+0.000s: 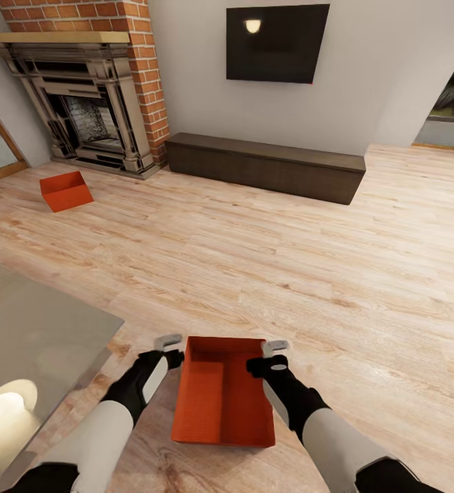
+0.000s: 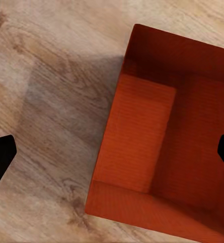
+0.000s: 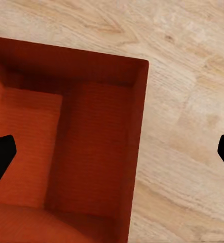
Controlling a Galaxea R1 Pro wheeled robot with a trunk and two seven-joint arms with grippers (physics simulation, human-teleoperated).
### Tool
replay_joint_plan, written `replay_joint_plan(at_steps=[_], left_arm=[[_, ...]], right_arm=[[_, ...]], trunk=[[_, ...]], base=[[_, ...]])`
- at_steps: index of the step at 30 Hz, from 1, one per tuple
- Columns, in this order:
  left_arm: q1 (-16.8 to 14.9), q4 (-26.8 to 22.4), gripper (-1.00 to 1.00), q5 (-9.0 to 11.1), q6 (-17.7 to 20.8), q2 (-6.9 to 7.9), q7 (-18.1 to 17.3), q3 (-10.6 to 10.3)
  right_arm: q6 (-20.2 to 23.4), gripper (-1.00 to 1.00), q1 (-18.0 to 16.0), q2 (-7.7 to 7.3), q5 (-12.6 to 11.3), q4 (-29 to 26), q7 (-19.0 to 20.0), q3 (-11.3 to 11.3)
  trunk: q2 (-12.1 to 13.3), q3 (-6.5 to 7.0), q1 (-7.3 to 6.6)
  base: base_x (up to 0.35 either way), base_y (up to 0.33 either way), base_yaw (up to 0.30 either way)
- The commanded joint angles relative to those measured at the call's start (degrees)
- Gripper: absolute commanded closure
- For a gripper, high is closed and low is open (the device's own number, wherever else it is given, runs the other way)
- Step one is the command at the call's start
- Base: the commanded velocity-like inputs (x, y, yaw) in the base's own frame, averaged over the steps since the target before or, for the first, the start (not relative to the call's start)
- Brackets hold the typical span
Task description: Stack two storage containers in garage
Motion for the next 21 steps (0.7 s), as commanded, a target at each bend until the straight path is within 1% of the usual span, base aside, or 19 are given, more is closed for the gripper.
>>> replay_joint_plan(at_steps=[1,2,3,4,5,6,7,8,9,10,12,15,16,18,21], left_arm=[[-0.1,0.7,-1.0,0.6,-2.0,-0.08,0.6,0.0],[-0.1,1.9,-1.0,0.6,-4.1,-0.15,0.7,0.0],[-0.2,2.8,-1.0,0.6,-4.9,-0.16,0.8,-0.1],[-0.2,6.6,-1.0,0.6,-6.9,-0.21,0.9,-0.8],[-0.2,8.1,-1.0,0.5,-7.4,-0.21,0.9,-1.2],[-0.2,11.3,-1.0,0.4,-8.4,-0.21,0.9,-2.3],[-0.2,12.7,-1.0,0.4,-8.9,-0.2,0.9,-2.9],[-0.2,15.2,-1.0,0.4,-10.6,-0.19,0.9,-4.2],[-0.2,16.1,-1.0,0.3,-11.7,-0.19,0.9,-4.8],[-0.2,17.8,-1.0,0.3,-14.9,-0.14,0.9,-6.6],[-0.2,18.7,-1.0,0.3,-17.1,-0.05,0.8,-7.7],[-0.2,19.4,-1.0,0.3,-18.6,-0.08,0.6,-8.4],[-0.2,19.6,-1.0,0.2,-19.2,-0.26,0.5,-8.6],[-0.2,19.6,-1.0,0.2,-19.4,-0.24,0.4,-8.6],[-0.2,20.0,-1.0,0.5,-19.7,-0.4,0.6,-8.6]], right_arm=[[-0.9,-1.0,-0.1,0.0,-0.6,1.2,-0.6,-0.4],[-2.4,-1.0,-0.1,0.0,-0.6,2.9,-0.6,-1.6],[-3.2,-1.0,-0.1,0.0,-0.6,3.8,-0.6,-2.3],[-5.7,-1.0,-0.2,0.0,-0.6,6.3,-0.7,-4.6],[-6.4,-1.0,-0.2,0.0,-0.6,6.9,-0.7,-5.4],[-7.6,-1.0,-0.2,0.0,-0.6,8.0,-0.7,-6.5],[-8.0,-1.0,-0.2,0.0,-0.6,8.5,-0.7,-7.0],[-8.6,-1.0,-0.2,0.0,-0.6,9.1,-0.6,-7.6],[-8.8,-1.0,-0.2,0.0,-0.5,9.3,-0.6,-7.7],[-9.3,-1.0,-0.2,-0.08,-0.1,9.7,-0.6,-8.0],[-9.5,-1.0,-0.2,-0.03,-0.2,10.0,-0.5,-8.1],[-9.7,-1.0,-0.2,-0.22,-0.3,10.2,-0.2,-8.3],[-10.3,-1.0,-0.2,-0.56,-0.4,11.2,0.0,-8.4],[-11.6,-1.0,-0.2,-0.64,0.1,12.2,-0.1,-8.3],[-12.5,-1.0,-0.2,-0.61,0.2,12.6,-0.4,-8.3]], trunk=[[0.0,-0.04,0.0],[0.0,-0.04,0.0],[0.0,-0.04,0.0],[0.0,-0.04,0.0],[0.0,-0.04,0.0],[0.0,-0.04,0.0],[0.0,-0.04,0.0],[0.0,-0.04,0.0],[0.0,-0.04,0.0],[0.0,-0.04,0.0],[0.0,-0.04,0.0],[0.0,-0.04,0.0],[0.0,-0.04,0.0],[0.0,-0.04,0.0],[0.0,-0.04,0.0]], base=[[0.0,0.0,0.0],[0.0,0.0,0.0],[0.0,0.0,0.0],[0.0,0.0,0.0],[0.0,0.0,0.0],[0.0,0.0,0.0],[0.0,0.0,0.0],[0.0,0.0,0.0],[0.0,0.0,0.0],[0.0,0.0,0.0],[0.0,0.0,0.0],[0.0,0.0,0.0],[0.0,0.0,0.0],[0.0,0.0,0.0],[0.0,0.0,0.0]])
